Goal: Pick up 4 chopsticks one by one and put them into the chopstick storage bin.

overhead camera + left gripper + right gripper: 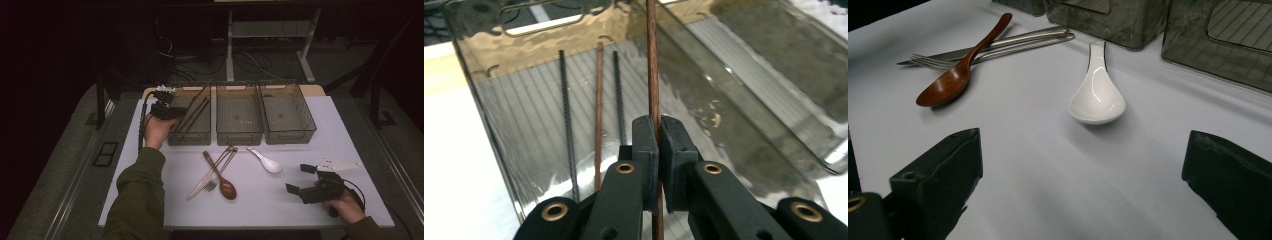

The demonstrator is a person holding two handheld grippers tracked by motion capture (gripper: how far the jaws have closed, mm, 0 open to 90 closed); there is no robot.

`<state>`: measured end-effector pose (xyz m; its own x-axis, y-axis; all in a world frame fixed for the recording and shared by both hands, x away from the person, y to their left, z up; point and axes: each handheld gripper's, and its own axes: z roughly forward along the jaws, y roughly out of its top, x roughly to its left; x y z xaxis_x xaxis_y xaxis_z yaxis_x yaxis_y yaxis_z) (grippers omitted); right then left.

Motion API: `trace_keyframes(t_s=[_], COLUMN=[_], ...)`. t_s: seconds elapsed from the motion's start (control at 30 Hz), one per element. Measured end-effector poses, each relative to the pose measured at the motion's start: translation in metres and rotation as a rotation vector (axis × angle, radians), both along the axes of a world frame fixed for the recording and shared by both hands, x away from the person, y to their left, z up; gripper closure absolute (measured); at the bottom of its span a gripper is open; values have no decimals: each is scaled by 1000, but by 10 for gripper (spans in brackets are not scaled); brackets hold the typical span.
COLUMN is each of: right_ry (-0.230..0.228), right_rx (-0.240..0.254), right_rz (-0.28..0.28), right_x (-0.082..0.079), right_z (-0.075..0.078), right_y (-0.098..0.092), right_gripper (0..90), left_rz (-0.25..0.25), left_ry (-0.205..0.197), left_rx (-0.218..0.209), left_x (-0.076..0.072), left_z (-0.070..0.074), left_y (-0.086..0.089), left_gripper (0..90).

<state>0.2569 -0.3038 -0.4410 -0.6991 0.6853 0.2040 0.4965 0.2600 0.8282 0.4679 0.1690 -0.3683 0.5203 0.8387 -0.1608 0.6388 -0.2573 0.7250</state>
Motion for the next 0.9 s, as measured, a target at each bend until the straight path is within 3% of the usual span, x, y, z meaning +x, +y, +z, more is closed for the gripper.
trace_keyframes(t_s=[0.07, 0.27, 0.47, 0.5, 0.63, 0.9], right_ry=[-1, 1, 1, 1, 1, -2], right_rx=[-1, 3, 4, 4, 5, 4], right_rz=[2, 1, 1, 1, 1, 0], right_x=[0, 0, 0, 0, -1, 0], right_z=[0, 0, 0, 0, 1, 1], right_y=[0, -1, -1, -1, -1, -2], right_gripper=[26, 26, 26, 26, 25, 25], left_rz=[21, 60, 84, 85, 90, 59], left_ry=[15, 68, 88, 91, 76, 24], left_rx=[-5, 41, 58, 58, 71, 66], left_x=[4, 11, 13, 13, 12, 8], left_z=[-4, -16, -20, -21, -20, -12], left_y=[0, -1, -2, -2, -3, -1], left_gripper=[845, 845, 836, 798, 718, 649])
